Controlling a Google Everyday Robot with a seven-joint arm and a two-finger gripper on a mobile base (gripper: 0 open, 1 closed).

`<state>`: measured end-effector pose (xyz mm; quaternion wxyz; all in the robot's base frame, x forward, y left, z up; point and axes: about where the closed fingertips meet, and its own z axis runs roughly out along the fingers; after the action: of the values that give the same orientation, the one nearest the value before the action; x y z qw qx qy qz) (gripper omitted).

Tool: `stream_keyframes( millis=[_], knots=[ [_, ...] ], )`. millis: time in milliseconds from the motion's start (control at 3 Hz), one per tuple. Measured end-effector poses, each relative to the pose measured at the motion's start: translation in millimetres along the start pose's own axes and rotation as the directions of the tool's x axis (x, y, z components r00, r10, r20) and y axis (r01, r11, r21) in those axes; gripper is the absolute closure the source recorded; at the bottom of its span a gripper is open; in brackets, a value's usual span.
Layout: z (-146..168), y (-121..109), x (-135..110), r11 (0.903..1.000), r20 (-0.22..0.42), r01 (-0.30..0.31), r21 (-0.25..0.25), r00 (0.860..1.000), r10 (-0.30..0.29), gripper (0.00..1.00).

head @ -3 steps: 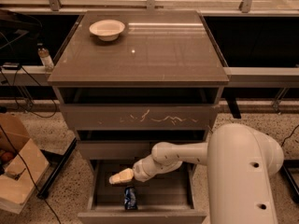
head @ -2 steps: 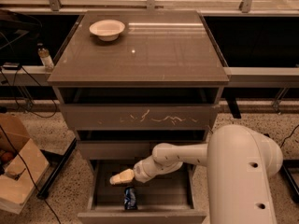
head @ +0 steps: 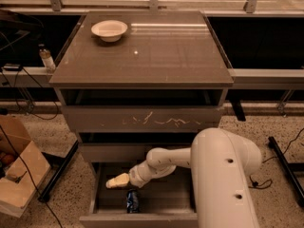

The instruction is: Pick pepsi can from bottom drawer and place on counter

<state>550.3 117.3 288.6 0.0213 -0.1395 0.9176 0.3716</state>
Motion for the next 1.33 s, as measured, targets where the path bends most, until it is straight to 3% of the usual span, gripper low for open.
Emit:
stream_keyframes(
  millis=[667, 1333],
  knots=[
    [40, -34, -2, 0.9945, -0.025, -0.082, 0.065, 0.996, 0.084, 0.00],
    [58, -64, 9, 0.9739, -0.052, -0.136, 0.182, 0.988, 0.148, 0.00]
  ],
)
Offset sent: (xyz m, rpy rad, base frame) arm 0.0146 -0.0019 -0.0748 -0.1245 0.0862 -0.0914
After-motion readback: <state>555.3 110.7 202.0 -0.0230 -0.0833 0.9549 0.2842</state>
